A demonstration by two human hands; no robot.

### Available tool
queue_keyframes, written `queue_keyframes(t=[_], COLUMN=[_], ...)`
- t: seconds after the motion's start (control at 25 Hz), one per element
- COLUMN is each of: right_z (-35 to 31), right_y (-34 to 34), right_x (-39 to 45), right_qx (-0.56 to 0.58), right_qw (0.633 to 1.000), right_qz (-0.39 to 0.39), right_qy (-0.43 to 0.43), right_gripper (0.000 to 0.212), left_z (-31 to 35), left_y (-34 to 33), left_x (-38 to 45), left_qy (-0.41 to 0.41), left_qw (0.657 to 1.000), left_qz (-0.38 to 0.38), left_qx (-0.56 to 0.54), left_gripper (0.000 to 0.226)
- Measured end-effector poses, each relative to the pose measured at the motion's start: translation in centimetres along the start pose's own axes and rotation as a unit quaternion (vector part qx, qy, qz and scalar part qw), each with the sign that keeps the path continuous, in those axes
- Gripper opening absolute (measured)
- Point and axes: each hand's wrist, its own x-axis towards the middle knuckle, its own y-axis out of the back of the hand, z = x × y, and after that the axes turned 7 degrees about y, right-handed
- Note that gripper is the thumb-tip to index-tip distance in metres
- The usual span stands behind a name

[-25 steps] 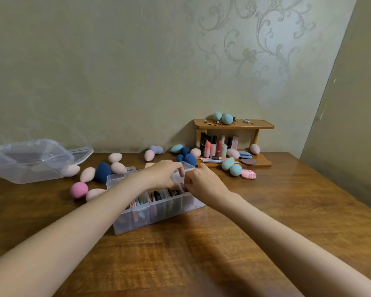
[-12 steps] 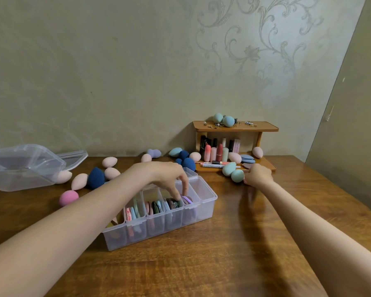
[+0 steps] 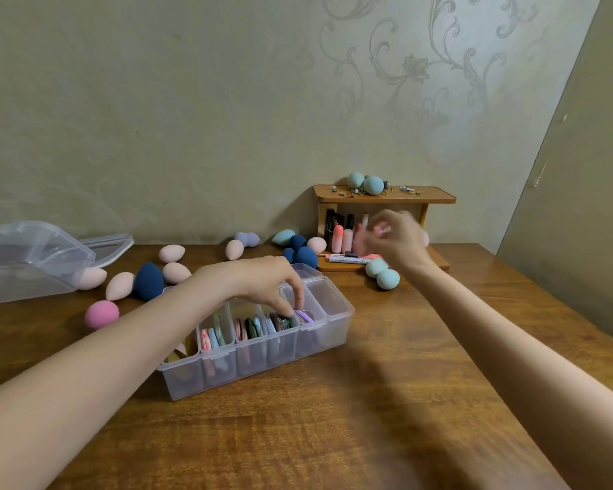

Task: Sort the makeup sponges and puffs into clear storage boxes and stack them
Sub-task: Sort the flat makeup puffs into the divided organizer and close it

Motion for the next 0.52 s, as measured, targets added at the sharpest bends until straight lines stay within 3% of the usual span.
queue_keyframes(t=[0.12,0.2,0.32,0.52], right_z=[-5.0,-5.7,-5.2,-5.6], right_y=[-2.2,-3.8,-4.4,-4.6], right_x=[-2.6,-4.2,-5.1,-5.7], right_qx=[-0.036,-0.084,-0.103,-0.157], right_qw=[0.98,0.963,0.957,0.928], right_qz=[-0.147,-0.174,-0.186,-0.268], right_qy=[0.128,0.188,0.195,0.204], right_gripper=[0.023,0.016,0.006,0.013], left_z=[-0.2,-0.3,-0.2,-0.2], left_y=[-0.1,-0.2,-0.2,-0.2], left_x=[0.2,0.3,0.1,0.0], left_qy=[0.017,0.032,0.035,0.032], left_qw=[1.0,0.999,0.999,0.999], left_qz=[-0.003,0.007,0.015,0.013], left_qx=[0.018,0.026,0.017,0.006], left_gripper=[0.026,0.03,0.032,0.027])
